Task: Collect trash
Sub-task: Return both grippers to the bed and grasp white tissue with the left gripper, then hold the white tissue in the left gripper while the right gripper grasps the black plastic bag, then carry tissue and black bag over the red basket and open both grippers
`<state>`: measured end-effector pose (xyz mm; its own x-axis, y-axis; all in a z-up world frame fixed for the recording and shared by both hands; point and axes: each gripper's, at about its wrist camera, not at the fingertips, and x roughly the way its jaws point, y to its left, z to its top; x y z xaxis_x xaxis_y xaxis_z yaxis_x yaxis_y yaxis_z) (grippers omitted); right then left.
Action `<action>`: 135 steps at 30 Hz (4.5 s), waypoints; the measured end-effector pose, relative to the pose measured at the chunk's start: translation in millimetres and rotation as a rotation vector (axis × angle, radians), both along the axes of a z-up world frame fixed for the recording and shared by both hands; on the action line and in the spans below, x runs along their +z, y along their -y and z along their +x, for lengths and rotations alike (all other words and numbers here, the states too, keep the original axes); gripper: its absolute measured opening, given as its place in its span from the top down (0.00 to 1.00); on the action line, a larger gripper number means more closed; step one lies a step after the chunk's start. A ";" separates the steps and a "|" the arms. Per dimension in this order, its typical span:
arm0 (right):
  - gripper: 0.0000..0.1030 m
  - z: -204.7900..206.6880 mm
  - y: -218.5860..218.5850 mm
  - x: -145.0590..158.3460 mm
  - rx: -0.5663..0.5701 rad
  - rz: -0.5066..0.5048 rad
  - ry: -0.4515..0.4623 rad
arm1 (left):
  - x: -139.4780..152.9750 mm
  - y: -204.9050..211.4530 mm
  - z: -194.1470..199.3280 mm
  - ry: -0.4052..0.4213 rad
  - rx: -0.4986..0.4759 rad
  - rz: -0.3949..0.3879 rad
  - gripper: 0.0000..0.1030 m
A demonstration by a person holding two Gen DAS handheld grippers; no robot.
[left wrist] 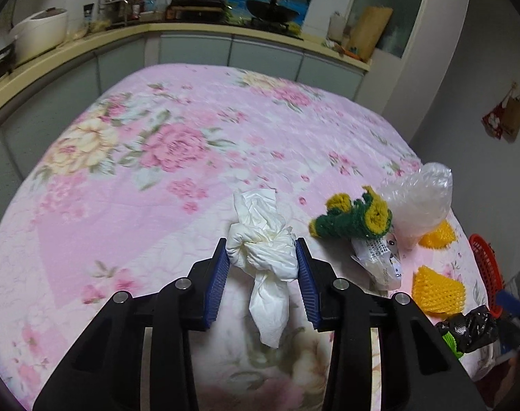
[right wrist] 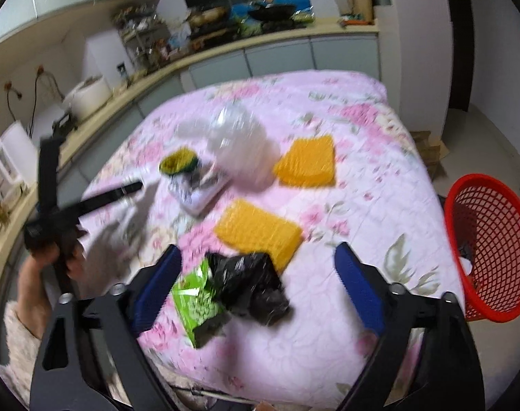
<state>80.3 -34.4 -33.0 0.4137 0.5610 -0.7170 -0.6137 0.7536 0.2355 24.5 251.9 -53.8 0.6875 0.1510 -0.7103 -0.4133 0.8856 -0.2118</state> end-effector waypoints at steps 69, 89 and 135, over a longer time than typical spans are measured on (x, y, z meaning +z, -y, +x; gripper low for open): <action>0.65 51.3 63.6 71.8 -0.205 0.175 0.196 | 87.1 109.2 25.2 0.208 -0.209 0.096 0.64; 0.65 81.5 151.5 68.9 -0.455 0.143 0.212 | 94.0 230.7 92.3 0.225 -0.480 0.037 0.64; 0.46 137.5 244.3 4.4 -0.792 0.076 -0.039 | 0.7 381.6 182.7 -0.043 -0.709 -0.032 0.38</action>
